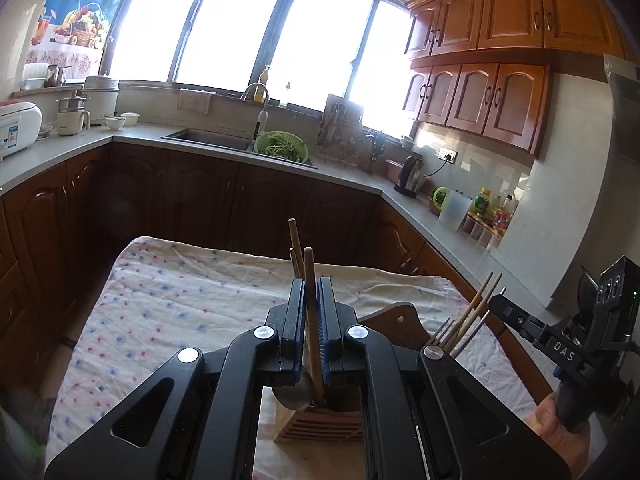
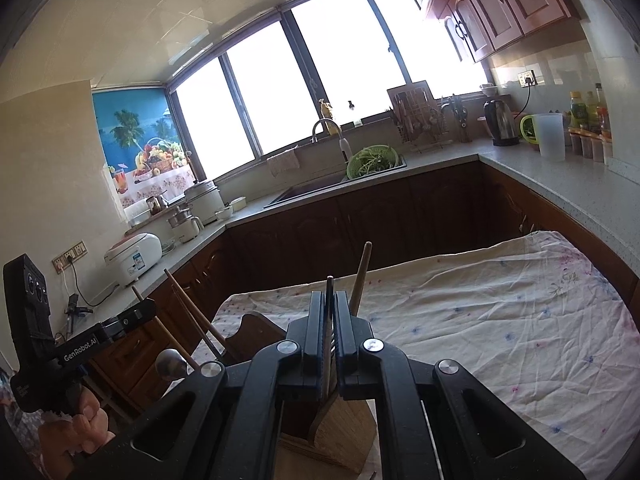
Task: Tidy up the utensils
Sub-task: 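Lower both chopsticks into the holder and open both tools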
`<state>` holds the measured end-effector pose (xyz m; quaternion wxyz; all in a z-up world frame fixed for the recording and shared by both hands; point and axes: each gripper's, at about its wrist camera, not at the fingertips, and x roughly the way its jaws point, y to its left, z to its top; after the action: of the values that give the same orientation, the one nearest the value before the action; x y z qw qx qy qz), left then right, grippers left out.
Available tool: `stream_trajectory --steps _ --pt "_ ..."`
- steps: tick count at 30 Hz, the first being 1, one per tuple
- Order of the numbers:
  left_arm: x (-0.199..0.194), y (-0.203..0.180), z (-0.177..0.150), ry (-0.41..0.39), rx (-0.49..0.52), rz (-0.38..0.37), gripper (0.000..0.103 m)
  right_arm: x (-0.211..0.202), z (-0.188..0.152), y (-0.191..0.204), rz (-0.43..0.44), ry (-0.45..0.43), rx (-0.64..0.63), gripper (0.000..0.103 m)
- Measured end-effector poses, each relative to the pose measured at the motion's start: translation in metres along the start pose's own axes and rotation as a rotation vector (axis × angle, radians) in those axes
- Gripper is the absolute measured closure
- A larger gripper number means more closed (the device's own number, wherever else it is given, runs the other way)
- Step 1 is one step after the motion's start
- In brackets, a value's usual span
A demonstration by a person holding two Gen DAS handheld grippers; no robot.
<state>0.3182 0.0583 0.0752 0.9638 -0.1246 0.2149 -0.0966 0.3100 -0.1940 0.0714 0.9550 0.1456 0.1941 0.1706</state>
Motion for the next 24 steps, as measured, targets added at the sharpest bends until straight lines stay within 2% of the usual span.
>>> stream_trajectory --steps 6,7,14,21,23,24 --pt "0.0004 -0.0018 -0.0008 0.009 0.004 0.012 0.098 0.0014 0.0007 -0.0005 -0.002 0.011 0.002 0.098" --pt "0.0002 -0.0021 -0.0008 0.009 0.004 0.015 0.098 0.0015 0.0009 -0.0005 -0.002 0.012 0.002 0.094" --pt "0.0016 -0.0027 -0.0019 0.016 0.009 0.03 0.096 0.0008 -0.0003 0.0004 -0.009 0.014 0.004 0.094" --pt "0.0011 -0.0021 -0.003 0.014 0.009 0.039 0.077 0.0002 -0.001 -0.0011 -0.013 0.015 0.013 0.091" --pt "-0.0007 -0.0024 -0.0026 0.008 0.011 0.045 0.067 -0.0012 -0.0004 -0.0014 -0.018 0.007 0.018 0.085" --pt "-0.0017 -0.0026 -0.0025 0.002 0.012 0.049 0.061 -0.0029 -0.0001 -0.002 -0.02 -0.001 0.021 0.077"
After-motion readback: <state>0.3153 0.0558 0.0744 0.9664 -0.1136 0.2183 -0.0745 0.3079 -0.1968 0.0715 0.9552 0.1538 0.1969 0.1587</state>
